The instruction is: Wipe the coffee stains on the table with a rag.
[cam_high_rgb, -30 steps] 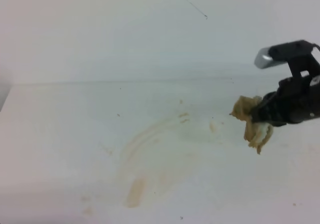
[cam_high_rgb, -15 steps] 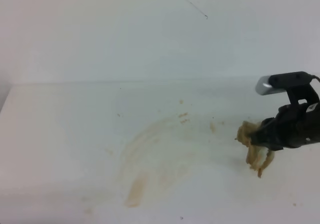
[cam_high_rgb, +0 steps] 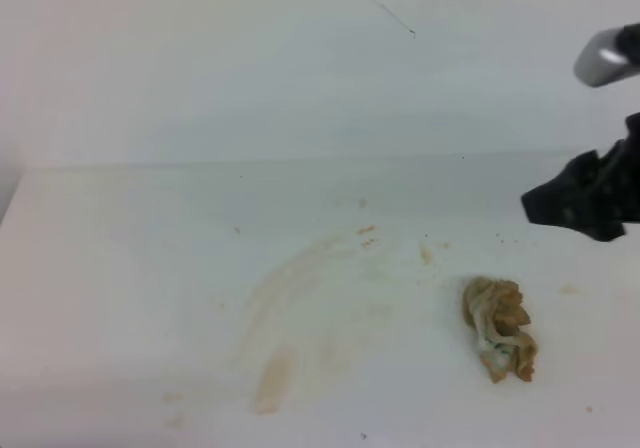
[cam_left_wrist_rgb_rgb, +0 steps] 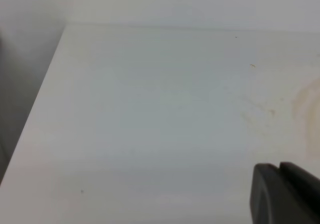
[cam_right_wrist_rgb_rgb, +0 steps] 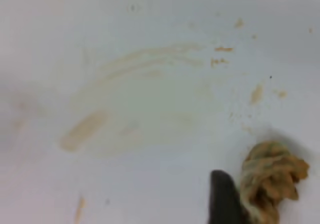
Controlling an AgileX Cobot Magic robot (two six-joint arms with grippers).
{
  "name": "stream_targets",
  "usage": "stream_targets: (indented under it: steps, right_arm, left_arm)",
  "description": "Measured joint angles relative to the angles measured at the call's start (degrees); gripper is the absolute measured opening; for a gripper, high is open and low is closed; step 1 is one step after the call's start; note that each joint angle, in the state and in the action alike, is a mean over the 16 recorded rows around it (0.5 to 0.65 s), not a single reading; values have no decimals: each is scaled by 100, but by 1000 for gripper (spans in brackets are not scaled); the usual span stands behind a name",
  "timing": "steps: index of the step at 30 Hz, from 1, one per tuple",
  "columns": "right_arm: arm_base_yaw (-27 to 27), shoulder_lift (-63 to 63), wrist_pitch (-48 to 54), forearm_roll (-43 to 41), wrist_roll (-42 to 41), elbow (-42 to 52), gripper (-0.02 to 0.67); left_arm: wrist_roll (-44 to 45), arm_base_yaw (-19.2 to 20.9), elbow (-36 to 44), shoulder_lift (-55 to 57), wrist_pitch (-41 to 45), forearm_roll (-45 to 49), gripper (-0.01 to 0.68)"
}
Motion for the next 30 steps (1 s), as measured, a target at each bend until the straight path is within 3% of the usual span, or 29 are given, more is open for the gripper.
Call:
stream_targets:
  steps: [6, 10, 20, 30]
  right_arm:
    - [0, -1294, 716, -553, 335, 24, 97]
    - [0, -2259, 692, -968, 786, 400, 13]
    - [0, -4121, -693, -1747, 1980, 1998, 3]
    - [0, -4541, -1078, -1906, 2277, 2697, 1]
  left_arm:
    - [0, 0, 0, 0, 0, 0, 1]
    - [0, 0, 0, 0, 0, 0, 1]
    - [0, 0, 0, 0, 0, 0, 0]
    - [0, 0, 13, 0, 0, 0, 0]
